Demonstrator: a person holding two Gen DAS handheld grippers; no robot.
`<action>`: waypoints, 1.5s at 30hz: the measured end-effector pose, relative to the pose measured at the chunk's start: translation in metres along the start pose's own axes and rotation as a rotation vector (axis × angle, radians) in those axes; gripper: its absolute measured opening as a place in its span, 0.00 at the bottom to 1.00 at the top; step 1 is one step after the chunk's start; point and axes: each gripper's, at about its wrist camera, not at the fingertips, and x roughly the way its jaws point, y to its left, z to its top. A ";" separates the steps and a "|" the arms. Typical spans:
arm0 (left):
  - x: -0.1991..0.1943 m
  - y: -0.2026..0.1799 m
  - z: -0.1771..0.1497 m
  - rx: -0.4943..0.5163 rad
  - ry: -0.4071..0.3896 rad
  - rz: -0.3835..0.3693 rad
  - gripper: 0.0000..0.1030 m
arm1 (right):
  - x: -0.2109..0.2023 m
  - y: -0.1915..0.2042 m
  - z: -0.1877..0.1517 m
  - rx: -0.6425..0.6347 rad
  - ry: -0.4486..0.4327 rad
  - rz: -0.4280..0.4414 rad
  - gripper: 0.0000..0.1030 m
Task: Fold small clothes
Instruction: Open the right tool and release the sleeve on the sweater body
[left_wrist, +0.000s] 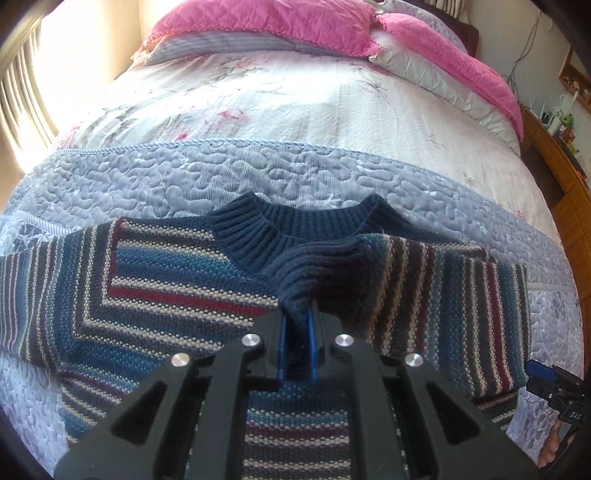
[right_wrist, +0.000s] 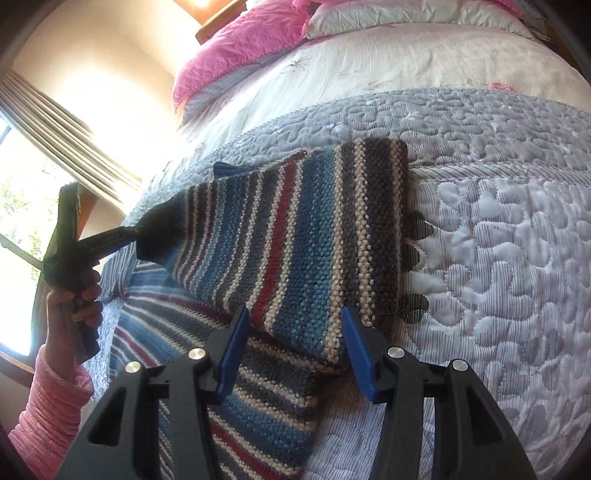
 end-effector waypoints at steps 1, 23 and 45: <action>0.009 0.002 -0.002 -0.003 0.019 0.009 0.09 | 0.005 -0.002 -0.002 0.007 0.010 -0.005 0.51; 0.034 0.008 -0.030 -0.011 0.107 -0.030 0.22 | 0.027 0.008 -0.009 0.012 0.048 -0.095 0.55; -0.082 0.292 -0.078 -0.309 -0.002 0.231 0.64 | 0.068 0.135 -0.019 -0.171 0.105 -0.184 0.73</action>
